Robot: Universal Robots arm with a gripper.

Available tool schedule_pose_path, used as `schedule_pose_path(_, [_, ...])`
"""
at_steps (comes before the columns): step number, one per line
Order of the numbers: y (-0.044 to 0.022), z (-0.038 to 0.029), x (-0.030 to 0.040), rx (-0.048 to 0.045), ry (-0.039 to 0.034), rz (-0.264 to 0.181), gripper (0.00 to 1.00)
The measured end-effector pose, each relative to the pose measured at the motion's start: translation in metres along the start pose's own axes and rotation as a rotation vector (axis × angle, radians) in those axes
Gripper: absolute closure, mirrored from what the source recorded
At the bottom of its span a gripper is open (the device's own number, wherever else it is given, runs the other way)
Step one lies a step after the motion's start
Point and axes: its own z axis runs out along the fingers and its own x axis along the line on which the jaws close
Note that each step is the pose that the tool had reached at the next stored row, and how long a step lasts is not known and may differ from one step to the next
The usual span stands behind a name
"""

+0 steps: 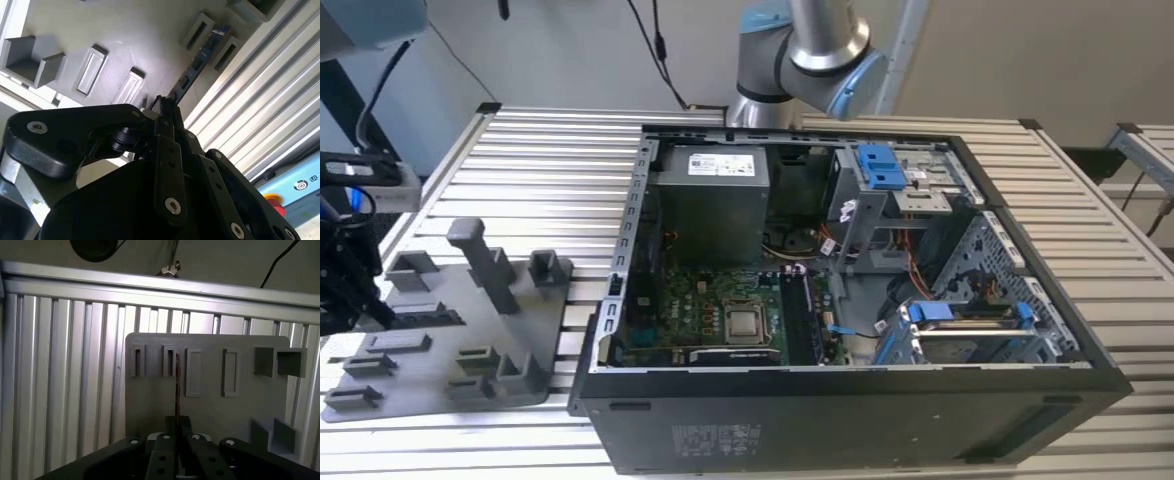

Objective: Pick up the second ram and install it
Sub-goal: 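Pick up the second ram and move it above second insertion slot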

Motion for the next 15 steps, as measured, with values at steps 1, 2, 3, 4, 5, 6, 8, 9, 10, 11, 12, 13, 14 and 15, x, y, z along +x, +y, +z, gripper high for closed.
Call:
schedule_pose_path(1, [0.0000, -0.0018, -0.0001, -0.0001, 0.0000, 0.000, 0.86])
schedule_pose_path(2, [-0.0001, -0.0035, -0.0002, 0.0000, 0.0000, 0.000, 0.86])
schedule_pose_path(3, [-0.0001, -0.0051, -0.0003, 0.0000, 0.0000, 0.000, 0.86])
schedule_pose_path(4, [-0.0001, -0.0068, -0.0004, -0.0001, 0.0000, 0.000, 0.86])
schedule_pose_path(5, [-0.0001, -0.0084, -0.0005, -0.0001, 0.0000, 0.000, 0.86])
schedule_pose_path(6, [-0.0002, -0.0103, -0.0006, 0.0000, 0.0000, 0.000, 0.86])
schedule_pose_path(8, [-0.0002, -0.0144, -0.0009, 0.0000, 0.0000, 0.000, 0.86])
schedule_pose_path(9, [-0.0002, -0.0164, -0.0010, 0.0000, 0.0000, 0.000, 0.86])
schedule_pose_path(10, [-0.0002, -0.0186, -0.0011, -0.0001, 0.0001, 0.000, 0.86])
schedule_pose_path(11, [-0.0003, -0.0205, -0.0013, -0.0001, 0.0000, 0.000, 0.86])
schedule_pose_path(12, [-0.0003, -0.0227, -0.0014, 0.0000, 0.0001, 0.000, 0.86])
schedule_pose_path(13, [-0.0003, -0.0247, -0.0015, 0.0000, 0.0000, 0.000, 0.86])
schedule_pose_path(14, [-0.0004, -0.0271, -0.0017, 0.0000, 0.0000, 0.000, 0.86])
schedule_pose_path(15, [-0.0004, -0.0293, -0.0018, 0.0000, 0.0000, 0.000, 0.86])
